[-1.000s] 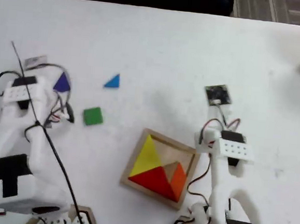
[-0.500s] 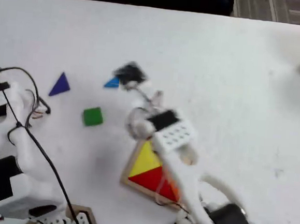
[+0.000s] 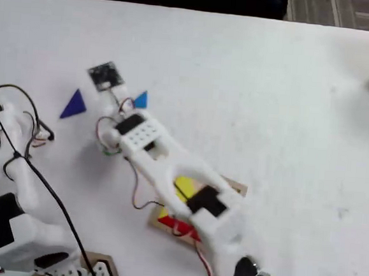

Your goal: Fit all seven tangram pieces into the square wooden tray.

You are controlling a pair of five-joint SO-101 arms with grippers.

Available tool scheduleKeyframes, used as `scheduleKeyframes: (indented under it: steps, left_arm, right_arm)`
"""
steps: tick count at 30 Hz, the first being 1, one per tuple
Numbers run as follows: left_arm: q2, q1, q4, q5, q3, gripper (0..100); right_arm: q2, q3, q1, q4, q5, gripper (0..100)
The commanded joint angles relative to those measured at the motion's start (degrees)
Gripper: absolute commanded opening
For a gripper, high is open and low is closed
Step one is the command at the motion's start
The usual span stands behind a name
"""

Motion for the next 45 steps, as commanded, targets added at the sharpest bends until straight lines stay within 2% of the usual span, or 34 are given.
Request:
scheduleKeyframes:
  steps: [1,14,16,20,23,26,31,36,39,43,45]
  left_arm:
    - [-1.8,-0.6,-1.2,0.4,-2.6,23]
    - [-1.8,-0.5,-2.6,0.4,-1.1,23]
    - [-1.8,-0.5,-2.6,0.4,-1.1,23]
    - [-1.8,0.7,-2.5,0.2,-1.1,23]
    - [-1.8,0.7,-2.5,0.2,-1.1,23]
    - [-1.8,0.7,-2.5,0.2,-1.1,23]
    - [-1.8,1.3,-2.5,0.2,-1.1,23]
    - [-1.8,1.4,-2.5,0.1,-1.0,23]
    - [-2.0,1.4,-3.6,0.0,0.2,23]
    - [-2.0,1.4,-4.0,0.0,0.2,23]
    - [-2.0,1.4,-4.0,0.0,0.2,23]
  right_arm:
    - [5.1,-11.4,-0.3,5.6,-0.7,25.2]
    - [20.9,-39.4,0.2,30.0,-0.5,24.6]
    - [22.7,-42.7,0.4,32.8,-0.5,19.9]
    - [25.6,-48.1,2.5,37.0,-0.5,1.5]
    - [26.7,-50.8,7.0,41.3,-0.5,4.3]
    - [26.5,-53.8,11.8,44.9,-0.5,1.6]
    - [25.9,-62.1,14.3,53.7,2.8,1.8]
    - [24.4,-62.9,12.8,54.1,6.9,1.8]
    - [21.0,-60.9,9.3,54.3,8.2,3.3]
    - [14.8,-49.4,4.1,53.8,8.4,17.8]
    - [12.8,-44.7,2.4,52.9,9.8,21.7]
